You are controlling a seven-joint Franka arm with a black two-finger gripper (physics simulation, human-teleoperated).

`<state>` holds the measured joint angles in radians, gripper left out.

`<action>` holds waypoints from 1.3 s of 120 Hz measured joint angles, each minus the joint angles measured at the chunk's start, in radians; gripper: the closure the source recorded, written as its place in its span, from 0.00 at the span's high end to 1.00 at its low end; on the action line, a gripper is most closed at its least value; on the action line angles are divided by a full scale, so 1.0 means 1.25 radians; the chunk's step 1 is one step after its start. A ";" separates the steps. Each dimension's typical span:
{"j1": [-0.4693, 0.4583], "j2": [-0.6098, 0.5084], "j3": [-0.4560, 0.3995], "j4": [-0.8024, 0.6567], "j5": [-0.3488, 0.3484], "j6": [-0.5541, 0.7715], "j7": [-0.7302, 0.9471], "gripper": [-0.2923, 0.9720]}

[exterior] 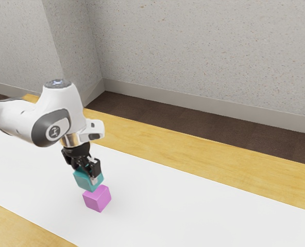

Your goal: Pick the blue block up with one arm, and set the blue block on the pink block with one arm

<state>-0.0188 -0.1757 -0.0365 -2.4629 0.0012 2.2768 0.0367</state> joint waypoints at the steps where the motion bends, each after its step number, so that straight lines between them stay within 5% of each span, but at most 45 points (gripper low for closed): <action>1: 0.000 -0.001 0.000 -0.002 0.000 0.000 0.000 0.52; 125: -0.002 0.024 -0.016 -0.003 -0.009 -0.002 -0.005 0.52; 156: -0.002 0.024 -0.016 0.001 -0.015 -0.004 0.001 0.69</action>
<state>-0.0208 -0.1457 -0.0568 -2.4616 -0.0172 2.2718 0.0381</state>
